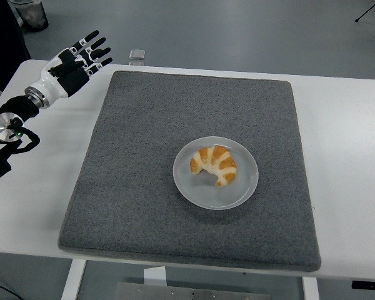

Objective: Place the bread on the plate

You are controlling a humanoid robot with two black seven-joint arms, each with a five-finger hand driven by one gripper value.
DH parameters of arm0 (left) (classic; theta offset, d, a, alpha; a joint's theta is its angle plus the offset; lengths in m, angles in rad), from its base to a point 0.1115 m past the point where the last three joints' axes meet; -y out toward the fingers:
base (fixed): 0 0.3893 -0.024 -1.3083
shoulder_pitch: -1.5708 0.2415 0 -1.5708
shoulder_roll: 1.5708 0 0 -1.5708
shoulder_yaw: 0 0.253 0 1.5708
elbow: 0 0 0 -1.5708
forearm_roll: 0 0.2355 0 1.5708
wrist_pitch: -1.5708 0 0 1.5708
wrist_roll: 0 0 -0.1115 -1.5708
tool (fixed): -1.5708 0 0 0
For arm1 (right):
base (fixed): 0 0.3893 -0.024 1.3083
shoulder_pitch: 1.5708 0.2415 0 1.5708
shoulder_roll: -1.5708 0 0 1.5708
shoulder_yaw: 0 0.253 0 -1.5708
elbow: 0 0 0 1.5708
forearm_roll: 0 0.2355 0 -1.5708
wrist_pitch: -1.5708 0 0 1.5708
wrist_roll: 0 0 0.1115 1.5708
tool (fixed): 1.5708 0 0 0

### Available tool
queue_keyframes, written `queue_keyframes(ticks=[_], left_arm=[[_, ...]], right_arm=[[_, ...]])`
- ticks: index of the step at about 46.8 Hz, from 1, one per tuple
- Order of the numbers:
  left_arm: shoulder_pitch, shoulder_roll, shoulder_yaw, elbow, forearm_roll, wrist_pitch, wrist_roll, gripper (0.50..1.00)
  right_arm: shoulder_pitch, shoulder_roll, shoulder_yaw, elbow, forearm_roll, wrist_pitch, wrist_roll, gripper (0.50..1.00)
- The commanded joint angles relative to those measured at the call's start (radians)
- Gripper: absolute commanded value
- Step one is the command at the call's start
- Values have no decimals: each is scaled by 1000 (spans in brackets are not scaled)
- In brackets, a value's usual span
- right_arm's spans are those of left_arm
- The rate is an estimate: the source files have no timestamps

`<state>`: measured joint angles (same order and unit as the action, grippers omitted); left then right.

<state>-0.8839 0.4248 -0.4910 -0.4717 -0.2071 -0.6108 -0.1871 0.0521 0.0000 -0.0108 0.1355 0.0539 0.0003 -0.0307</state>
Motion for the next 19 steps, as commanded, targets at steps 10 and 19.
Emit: queue_keyframes(ticks=[10,19], left_arm=[[0,-1,0,1,0,0,0,999],[-1,-1,0,1,0,0,0,999]], right_arm=[[0,0,5,1,3,7,0,952],[0,0,11,4,15,1,6,952]])
